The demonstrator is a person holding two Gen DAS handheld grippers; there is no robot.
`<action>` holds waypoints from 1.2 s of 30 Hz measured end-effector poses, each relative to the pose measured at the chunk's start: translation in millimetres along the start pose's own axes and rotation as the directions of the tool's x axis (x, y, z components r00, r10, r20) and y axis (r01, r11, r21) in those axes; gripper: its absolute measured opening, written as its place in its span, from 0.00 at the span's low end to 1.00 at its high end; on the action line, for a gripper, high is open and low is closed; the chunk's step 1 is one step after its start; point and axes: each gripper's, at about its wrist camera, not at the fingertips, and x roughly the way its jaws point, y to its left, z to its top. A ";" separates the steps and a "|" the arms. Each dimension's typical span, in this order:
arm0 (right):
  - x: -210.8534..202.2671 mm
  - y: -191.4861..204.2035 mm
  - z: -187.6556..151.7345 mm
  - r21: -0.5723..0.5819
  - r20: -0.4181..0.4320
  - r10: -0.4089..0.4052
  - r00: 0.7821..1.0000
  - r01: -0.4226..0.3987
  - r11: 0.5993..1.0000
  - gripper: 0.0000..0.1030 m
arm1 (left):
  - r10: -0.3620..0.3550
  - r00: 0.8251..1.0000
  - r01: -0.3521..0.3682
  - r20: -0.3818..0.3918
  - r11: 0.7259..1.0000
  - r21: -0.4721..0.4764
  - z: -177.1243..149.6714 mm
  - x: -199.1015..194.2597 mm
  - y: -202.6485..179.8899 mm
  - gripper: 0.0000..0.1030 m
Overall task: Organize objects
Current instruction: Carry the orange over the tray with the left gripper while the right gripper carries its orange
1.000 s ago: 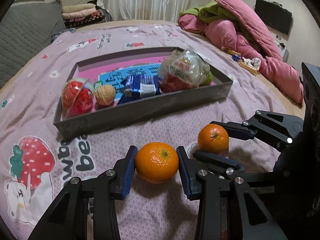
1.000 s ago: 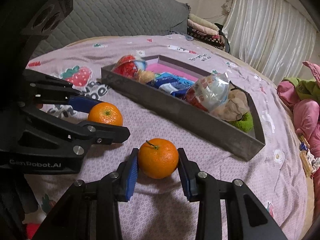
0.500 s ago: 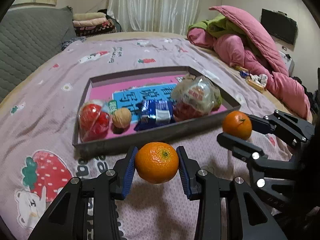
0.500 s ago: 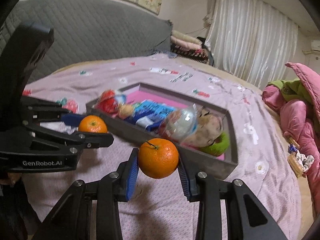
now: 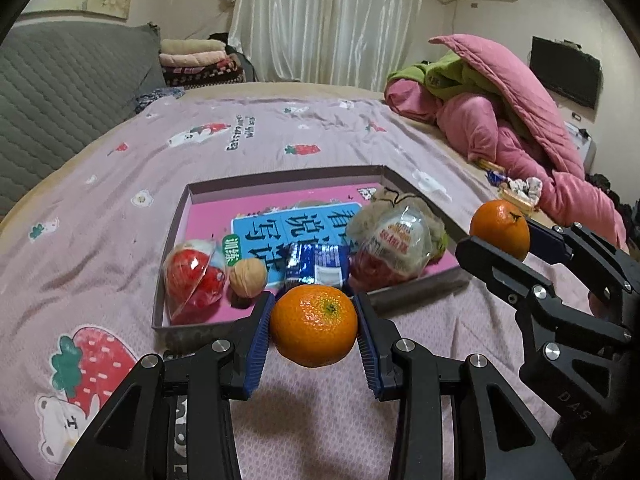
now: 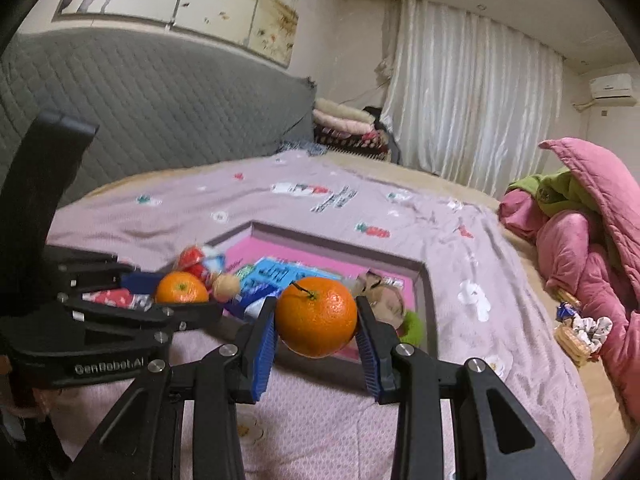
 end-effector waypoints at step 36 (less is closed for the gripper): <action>19.4 -38.4 25.4 0.057 0.068 -0.119 0.991 0.115 0.992 0.36 | 0.074 0.992 -0.059 0.104 0.989 -0.137 47.4 6.6 58.0 0.40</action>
